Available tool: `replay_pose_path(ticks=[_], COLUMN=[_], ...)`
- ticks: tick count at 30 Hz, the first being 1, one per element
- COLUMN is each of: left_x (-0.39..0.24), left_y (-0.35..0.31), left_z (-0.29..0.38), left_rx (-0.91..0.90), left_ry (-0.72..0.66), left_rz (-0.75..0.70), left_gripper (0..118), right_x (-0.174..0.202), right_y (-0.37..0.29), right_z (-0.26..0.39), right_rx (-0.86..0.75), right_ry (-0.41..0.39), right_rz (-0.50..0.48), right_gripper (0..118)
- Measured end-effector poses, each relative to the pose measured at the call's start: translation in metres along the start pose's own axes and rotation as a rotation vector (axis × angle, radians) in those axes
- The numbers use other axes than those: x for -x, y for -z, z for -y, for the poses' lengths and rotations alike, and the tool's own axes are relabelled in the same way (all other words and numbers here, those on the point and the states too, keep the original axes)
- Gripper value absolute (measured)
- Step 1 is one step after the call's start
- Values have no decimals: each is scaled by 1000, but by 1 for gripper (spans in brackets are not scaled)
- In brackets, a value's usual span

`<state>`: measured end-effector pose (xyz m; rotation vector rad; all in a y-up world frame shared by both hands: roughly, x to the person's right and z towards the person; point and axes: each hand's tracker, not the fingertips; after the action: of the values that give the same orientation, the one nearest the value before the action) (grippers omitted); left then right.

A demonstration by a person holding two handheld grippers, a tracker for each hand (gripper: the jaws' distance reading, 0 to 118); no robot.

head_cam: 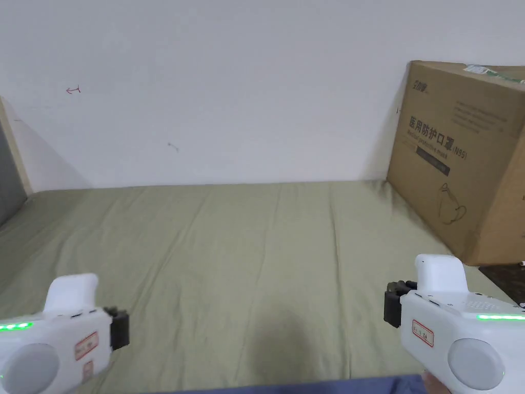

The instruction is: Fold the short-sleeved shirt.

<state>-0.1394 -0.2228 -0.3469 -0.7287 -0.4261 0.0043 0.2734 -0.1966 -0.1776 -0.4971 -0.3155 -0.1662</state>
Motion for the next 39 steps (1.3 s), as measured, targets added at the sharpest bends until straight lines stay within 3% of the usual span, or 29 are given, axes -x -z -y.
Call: replay_pose_path(ticks=[3, 4, 7, 9, 10, 14, 19, 21, 22, 23, 24, 25, 26, 27, 28, 31, 34, 35, 37, 39], left_x=[72, 96, 151, 164, 174, 176, 180, 166, 162, 160, 163, 158, 166, 161, 157, 142, 135, 134, 123, 108], left_y=[37, 46, 68, 81, 88, 102, 145, 161, 164, 166, 173, 179, 176, 167, 163, 127, 78, 63, 38, 26], left_z=[22, 34, 68, 96, 110, 140, 161, 166, 165, 164, 165, 174, 188, 174, 167, 133, 103, 95, 77, 69], left_rx=[229, 251, 278, 379, 345, 380, 335, 380, 387, 367, 366, 444, 426, 324, 367, 341, 263, 240, 225, 231], left_ry=[-244, -339, -432, -593, -645, -768, -980, -979, -888, -818, -773, -727, -776, -903, -856, -584, -448, -401, -180, 9], left_rz=[108, 171, 322, 454, 477, 539, 909, 995, 959, 901, 749, 540, 571, 729, 675, 523, 361, 253, -73, -271], left_gripper=[5, 26, 117, 117, 115, 118, 118, 115, 92, 50, 4, 3, 3, 3, 4, 4, 4, 4, 4, 4], right_x=[-4, -4, -4, -3, -3, 0, 12, 17, 19, 21, 24, 26, 27, 28, 29, 30, 28, 27, 25, 22], right_y=[6, 7, 13, 18, 21, 29, 35, 37, 37, 37, 37, 37, 36, 36, 36, 34, 31, 31, 28, 26], right_z=[5, 7, 12, 15, 17, 21, 21, 19, 19, 18, 18, 17, 17, 17, 17, 17, 19, 19, 22, 26], right_rx=[26, 33, 77, 124, 149, 191, 230, 241, 243, 244, 243, 243, 243, 246, 248, 245, 247, 252, 251, 252], right_ry=[8, -6, -57, -74, -72, -44, -40, -33, -30, -28, -29, -33, -37, -44, -51, -63, -49, -44, -37, -40], right_rz=[-36, -29, -20, 3, 18, 3, -5, -18, -25, -32, -36, -41, -45, -50, -52, -65, -91, -103, -111, -114], right_gripper=[0, 0, 0, 0, 0, 0, 0, 0, 0, 0, 0, 0, 0, 0, 0, 0, 0, 0, 0, 0])
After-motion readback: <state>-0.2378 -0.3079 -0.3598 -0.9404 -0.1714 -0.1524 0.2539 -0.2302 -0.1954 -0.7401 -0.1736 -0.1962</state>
